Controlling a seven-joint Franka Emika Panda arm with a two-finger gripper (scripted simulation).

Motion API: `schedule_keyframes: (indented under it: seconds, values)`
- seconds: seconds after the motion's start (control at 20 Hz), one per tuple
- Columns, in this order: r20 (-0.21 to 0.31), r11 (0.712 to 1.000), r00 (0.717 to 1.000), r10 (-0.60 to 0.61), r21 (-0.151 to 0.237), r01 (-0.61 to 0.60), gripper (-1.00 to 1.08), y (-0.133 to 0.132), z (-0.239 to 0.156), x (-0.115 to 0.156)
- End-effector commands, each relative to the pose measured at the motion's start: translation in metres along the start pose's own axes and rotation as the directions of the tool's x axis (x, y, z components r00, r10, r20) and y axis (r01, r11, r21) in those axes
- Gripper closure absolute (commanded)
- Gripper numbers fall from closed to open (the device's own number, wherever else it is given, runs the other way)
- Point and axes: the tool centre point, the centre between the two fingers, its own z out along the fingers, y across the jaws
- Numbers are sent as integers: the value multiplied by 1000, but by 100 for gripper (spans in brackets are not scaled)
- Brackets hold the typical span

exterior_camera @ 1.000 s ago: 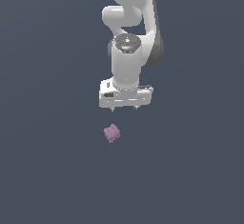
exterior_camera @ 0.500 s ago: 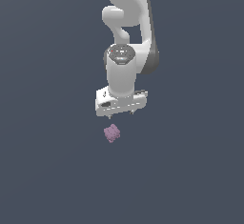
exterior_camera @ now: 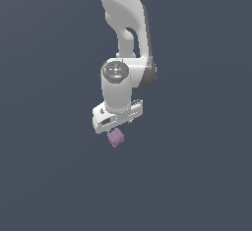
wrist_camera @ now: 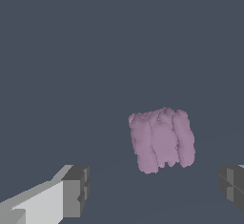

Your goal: Pick up the object and move it to a goal position.

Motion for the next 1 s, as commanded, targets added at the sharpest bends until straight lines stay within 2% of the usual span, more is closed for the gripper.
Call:
schedule_keyframes:
  seconds: [0.0,0.45,0.95]
  values:
    - [-2,999,999,-52,1,52,-92,7,8,1]
    - [-6,986,986,-165,4,165,-92,22,26,3]
    - [-6,983,983,-182,5,182,-92,25,33,3]
